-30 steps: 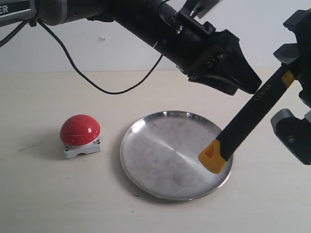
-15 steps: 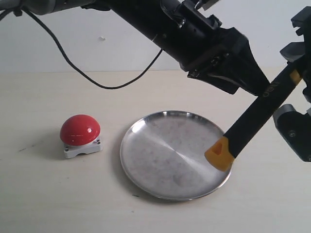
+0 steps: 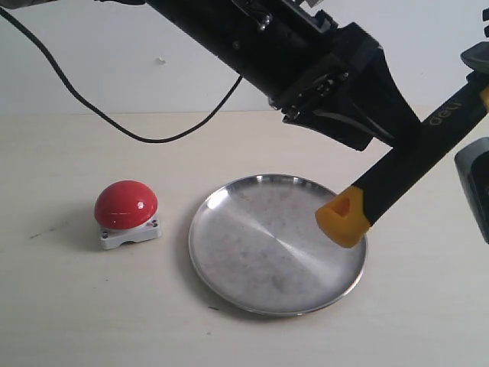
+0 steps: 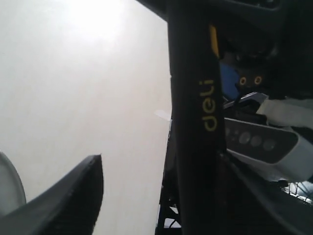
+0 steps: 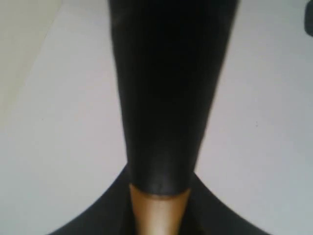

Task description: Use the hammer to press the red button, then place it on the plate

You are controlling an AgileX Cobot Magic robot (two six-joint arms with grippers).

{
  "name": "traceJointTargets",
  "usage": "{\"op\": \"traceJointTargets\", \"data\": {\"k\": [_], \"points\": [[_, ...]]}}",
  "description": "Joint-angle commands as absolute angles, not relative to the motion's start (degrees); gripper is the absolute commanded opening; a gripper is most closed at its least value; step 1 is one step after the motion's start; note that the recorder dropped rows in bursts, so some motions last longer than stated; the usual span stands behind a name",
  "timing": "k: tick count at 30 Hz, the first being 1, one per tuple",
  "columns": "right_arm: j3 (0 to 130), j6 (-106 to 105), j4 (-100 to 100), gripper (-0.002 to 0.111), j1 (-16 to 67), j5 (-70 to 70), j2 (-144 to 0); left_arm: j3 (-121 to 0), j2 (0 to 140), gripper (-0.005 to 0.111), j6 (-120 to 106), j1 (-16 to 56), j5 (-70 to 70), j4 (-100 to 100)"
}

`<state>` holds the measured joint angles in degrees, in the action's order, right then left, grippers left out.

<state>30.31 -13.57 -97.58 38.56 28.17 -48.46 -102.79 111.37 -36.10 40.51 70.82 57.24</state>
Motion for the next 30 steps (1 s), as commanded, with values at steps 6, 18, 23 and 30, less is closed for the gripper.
{"op": "traceJointTargets", "data": {"k": [6, 18, 23, 30], "points": [[30.65, -16.00, -99.95, 0.000, 38.67, 23.99, -47.70, -102.59, 111.08, 0.063, -33.02, 41.35, 69.96, 62.74], [30.65, -16.23, -99.95, 0.000, 38.67, 23.62, -47.70, -102.59, 111.08, 0.063, -32.53, 46.28, 69.96, 60.57], [30.65, -16.23, -99.95, 0.000, 38.67, 23.51, -47.70, -102.59, 111.88, 0.039, -32.53, 46.28, 69.96, 60.27], [30.65, -16.23, -99.95, 0.000, 38.67, 20.15, -47.30, -102.59, 113.37, 0.000, -35.39, 46.28, 69.96, 60.93]]}}
